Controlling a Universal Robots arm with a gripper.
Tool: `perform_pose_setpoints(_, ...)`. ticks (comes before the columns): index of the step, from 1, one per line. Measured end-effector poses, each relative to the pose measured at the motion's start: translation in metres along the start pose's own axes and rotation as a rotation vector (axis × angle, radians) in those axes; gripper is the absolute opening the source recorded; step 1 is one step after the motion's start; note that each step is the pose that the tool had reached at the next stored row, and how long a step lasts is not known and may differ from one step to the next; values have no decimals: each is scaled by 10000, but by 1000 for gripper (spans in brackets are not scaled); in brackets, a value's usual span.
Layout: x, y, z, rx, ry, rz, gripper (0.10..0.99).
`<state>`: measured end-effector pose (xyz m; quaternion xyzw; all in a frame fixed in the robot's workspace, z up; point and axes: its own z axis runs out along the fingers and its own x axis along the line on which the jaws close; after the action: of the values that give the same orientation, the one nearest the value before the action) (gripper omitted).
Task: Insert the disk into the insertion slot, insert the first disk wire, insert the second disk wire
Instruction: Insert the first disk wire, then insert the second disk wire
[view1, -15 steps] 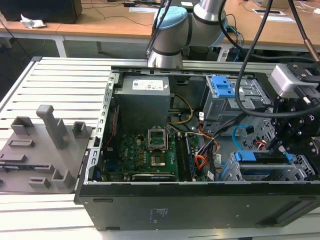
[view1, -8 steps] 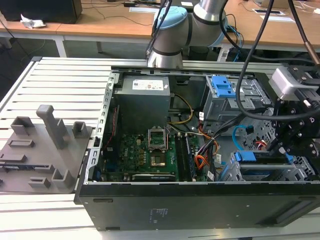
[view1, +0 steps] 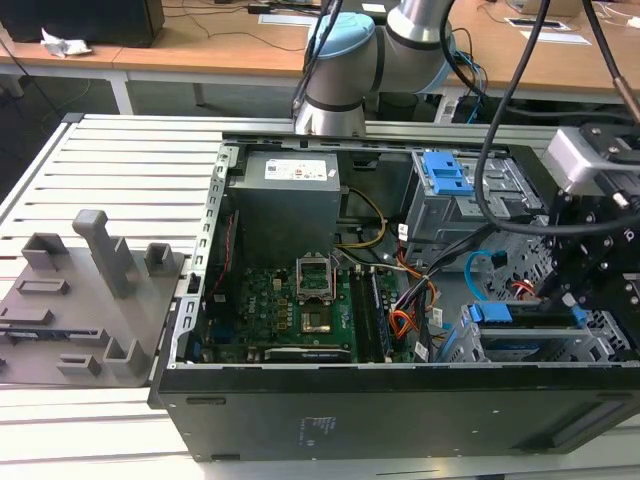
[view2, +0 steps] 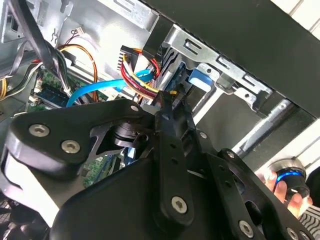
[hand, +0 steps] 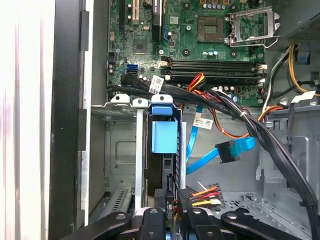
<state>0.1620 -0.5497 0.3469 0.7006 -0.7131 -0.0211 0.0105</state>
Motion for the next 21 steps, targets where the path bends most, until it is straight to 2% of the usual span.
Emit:
perform_pose_setpoints(3, -26, 10, -183, 4, 0, 1, 231)
perform_pose_setpoints(4, -32, 13, -269, 5, -2, 1, 106)
perform_pose_setpoints(5, -34, 15, -323, 6, -1, 0, 106)
perform_pose_setpoints(6, -34, 16, -341, 7, -2, 0, 106)
perform_pose_setpoints(8, -34, 16, -345, 7, -1, 0, 106)
perform_pose_setpoints(9, -34, 50, -345, 8, 2, 0, 106)
perform_pose_setpoints(10, -32, 135, -339, 7, -1, -1, 106)
perform_pose_setpoints(12, -30, 243, -333, 8, -2, 1, 106)
perform_pose_setpoints(21, -30, 255, -333, 7, -1, 0, 106)
